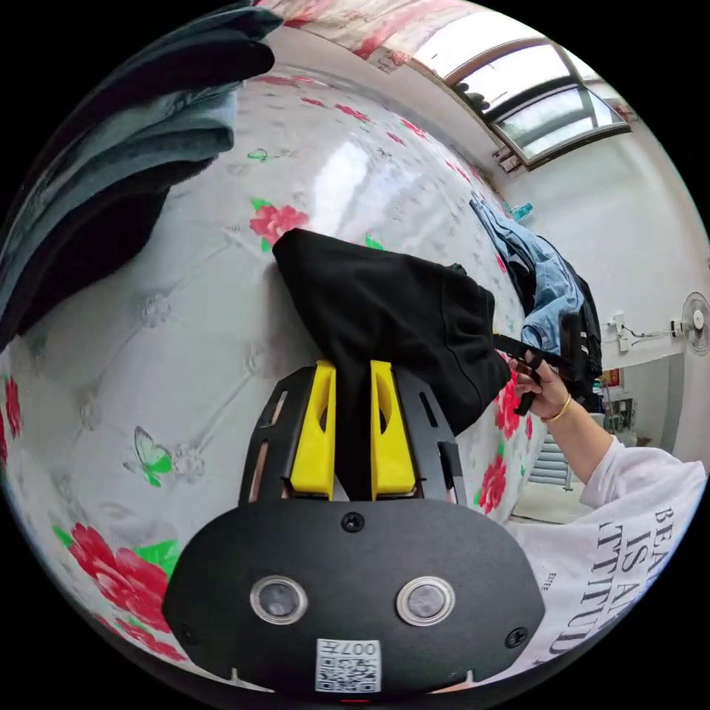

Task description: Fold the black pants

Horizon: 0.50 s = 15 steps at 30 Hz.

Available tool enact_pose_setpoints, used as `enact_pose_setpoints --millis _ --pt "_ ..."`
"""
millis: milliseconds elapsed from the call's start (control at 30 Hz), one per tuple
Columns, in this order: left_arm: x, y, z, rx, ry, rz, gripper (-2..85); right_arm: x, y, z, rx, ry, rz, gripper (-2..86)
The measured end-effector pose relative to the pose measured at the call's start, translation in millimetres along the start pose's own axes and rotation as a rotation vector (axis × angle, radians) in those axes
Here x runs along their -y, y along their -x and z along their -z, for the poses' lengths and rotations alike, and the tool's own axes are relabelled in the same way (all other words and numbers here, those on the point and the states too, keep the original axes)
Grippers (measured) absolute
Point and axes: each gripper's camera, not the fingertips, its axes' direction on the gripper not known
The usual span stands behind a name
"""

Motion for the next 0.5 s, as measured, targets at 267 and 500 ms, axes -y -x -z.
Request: enact_pose_setpoints --millis 267,500 --pt "121 -48 -9 0.281 -0.19 -0.045 6.2 91 18 45 -0.305 -0.265 0.15 8.7" --pt "-33 -88 -9 0.376 -0.042 -0.244 5.0 -87 -30 106 -0.731 -0.26 0.025 10.6"
